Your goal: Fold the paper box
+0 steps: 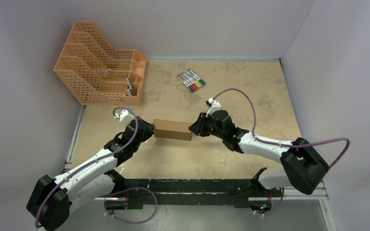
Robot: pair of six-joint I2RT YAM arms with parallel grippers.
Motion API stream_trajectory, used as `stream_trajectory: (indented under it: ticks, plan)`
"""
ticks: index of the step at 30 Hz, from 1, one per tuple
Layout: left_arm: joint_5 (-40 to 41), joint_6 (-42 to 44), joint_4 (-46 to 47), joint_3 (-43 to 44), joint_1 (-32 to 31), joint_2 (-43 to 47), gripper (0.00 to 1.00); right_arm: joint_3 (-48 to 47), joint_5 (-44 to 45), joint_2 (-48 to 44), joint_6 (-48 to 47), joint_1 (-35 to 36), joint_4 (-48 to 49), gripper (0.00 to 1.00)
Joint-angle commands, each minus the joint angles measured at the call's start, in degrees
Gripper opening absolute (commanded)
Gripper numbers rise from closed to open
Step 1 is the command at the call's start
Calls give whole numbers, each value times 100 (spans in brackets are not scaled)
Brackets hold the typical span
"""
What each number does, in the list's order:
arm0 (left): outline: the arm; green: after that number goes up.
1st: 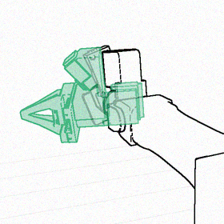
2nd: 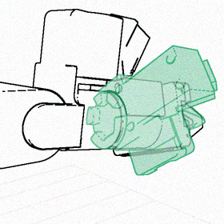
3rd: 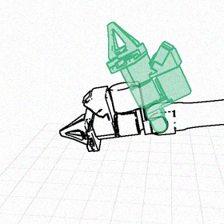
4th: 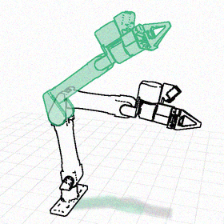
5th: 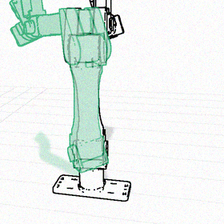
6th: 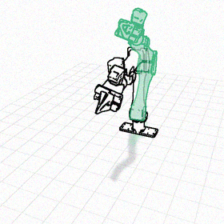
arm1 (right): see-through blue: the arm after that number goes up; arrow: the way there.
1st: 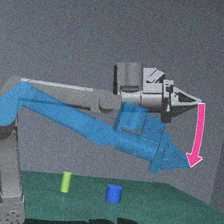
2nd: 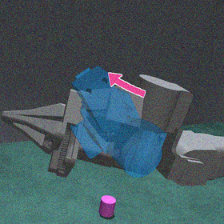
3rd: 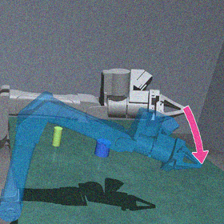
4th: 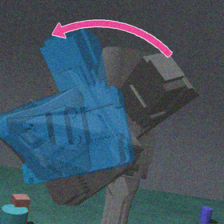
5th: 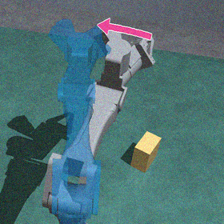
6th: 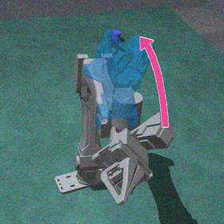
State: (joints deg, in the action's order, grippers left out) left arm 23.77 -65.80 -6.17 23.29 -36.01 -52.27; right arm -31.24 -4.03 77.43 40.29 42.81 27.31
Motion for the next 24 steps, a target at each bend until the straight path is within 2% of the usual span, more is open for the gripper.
stream_trajectory:
  ticks: [1, 6, 10, 15, 20, 24]
  plan:
    - [-676, 273, -784, 110, -124, -108, 19, -638, -53, -121, -757, 192, -2161, 32]
    - [-730, 291, -755, 80, -119, -126, 20, -1464, 303, -179, -1448, 187, -2570, 61]
    - [-767, 330, -766, 71, -123, -144, 20, -2283, 385, 260, -2183, 187, -3087, 73]
    - [-777, 372, -788, 16, -125, -92, 20, -3009, 570, 686, -2981, 190, -3387, 75]
    - [-781, 397, -756, -105, -122, -6, 20, -3676, -74, 1305, -4061, 199, -3763, 76]
    - [-756, 388, -745, -177, -121, 70, 21, -3846, -642, 1673, -4401, 385, -4030, 75]
